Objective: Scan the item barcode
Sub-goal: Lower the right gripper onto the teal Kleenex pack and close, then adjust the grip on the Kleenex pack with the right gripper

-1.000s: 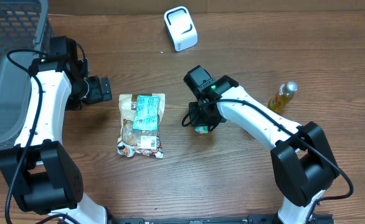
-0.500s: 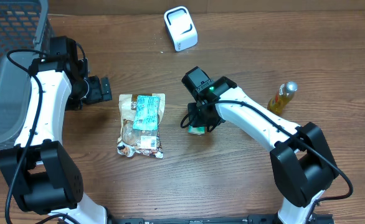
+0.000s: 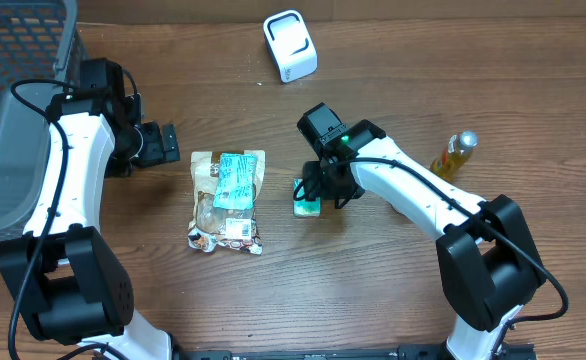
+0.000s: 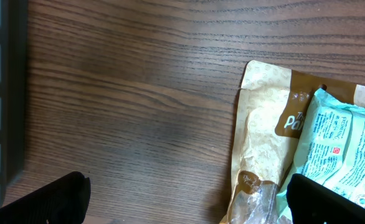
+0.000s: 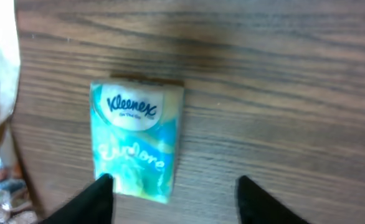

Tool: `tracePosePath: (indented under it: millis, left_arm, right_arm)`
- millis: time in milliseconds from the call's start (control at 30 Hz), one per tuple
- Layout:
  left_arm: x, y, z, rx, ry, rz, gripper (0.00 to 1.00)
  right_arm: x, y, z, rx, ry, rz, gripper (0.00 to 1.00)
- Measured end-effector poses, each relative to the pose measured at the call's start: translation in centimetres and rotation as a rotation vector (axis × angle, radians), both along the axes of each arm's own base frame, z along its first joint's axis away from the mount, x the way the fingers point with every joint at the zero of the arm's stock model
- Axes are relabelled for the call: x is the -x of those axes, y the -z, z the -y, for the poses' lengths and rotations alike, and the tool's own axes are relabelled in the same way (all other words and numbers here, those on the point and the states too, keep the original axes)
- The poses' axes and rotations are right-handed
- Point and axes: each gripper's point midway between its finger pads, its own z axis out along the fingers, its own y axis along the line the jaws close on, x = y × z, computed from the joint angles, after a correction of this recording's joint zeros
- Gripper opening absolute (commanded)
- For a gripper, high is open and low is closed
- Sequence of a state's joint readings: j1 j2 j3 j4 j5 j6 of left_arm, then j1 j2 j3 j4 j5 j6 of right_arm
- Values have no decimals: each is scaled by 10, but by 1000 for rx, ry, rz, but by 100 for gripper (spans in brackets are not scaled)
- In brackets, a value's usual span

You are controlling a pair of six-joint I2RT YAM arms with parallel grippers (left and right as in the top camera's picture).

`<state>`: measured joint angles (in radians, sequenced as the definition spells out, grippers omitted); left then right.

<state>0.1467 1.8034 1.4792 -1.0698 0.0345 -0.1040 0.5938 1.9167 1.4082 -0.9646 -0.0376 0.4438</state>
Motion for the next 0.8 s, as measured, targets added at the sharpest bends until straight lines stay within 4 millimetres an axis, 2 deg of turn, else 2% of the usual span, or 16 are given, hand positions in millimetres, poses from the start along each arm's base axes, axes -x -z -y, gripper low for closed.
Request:
tracePosePath:
  millis: [33,67,100,267,333,433,467,800]
  left_arm:
    - [0,0,0,0,0,0,100]
    - [0,0,0,0,0,0,100]
    - [0,0,0,0,0,0,100]
    - [0,0,0,0,0,0,100]
    - [0,0,0,0,0,0,100]
    - [0,0,0,0,0,0,100]
    - [0,0,0,0,0,0,100]
    - [0,0,0,0,0,0,100]
  right_arm:
    - [0,0,-2,-11,-2,-1,69]
    - [0,-1,-4,-23,-2,-3,78]
    - [0,-1,-6,-31,-1,-5,100]
    - [0,-1,-12,-64,-12,-10,99]
    - [1,0,-13,-65,-13,-16,79]
    - [2,5,-13,-61,-13,-28,41]
    - [2,7,-13,-60,-14,-33,35]
    - [-4,11,-4,-74,25,-55,33]
